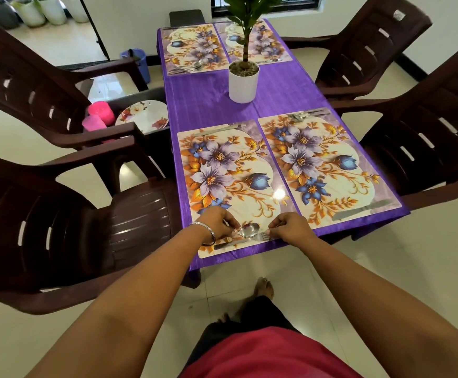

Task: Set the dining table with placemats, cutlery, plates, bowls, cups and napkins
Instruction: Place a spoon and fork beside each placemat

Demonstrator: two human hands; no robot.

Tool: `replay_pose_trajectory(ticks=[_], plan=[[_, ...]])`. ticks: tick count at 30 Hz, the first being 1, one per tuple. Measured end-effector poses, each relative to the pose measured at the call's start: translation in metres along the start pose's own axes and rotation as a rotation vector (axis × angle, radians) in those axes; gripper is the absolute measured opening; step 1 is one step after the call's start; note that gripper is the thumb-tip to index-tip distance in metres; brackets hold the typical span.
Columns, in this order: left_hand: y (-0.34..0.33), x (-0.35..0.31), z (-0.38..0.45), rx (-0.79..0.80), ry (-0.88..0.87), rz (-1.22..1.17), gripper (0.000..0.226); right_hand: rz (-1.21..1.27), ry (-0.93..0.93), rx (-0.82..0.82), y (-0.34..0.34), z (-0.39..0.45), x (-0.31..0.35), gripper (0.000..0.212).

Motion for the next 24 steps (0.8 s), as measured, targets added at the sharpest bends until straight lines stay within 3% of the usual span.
replay_pose_trajectory(ticks=[6, 24], plan=[[0.031, 0.011, -0.003, -0.166, 0.024, -0.002, 0.020, -0.010, 0.003, -0.096, 0.013, 0.003, 0.007, 0.027], [0.074, 0.006, -0.072, -0.406, 0.014, -0.046, 0.015, 0.027, 0.252, -0.225, 0.025, -0.056, 0.080, 0.003]])
Point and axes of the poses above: each hand's wrist, its own z-axis towards the middle knuckle, its own y-axis out of the back of the hand, x = y × z, the point moved 7 cm from there along z, towards the middle knuckle, and after that the axes turned 14 degrees about -x, right-handed, at the moved point
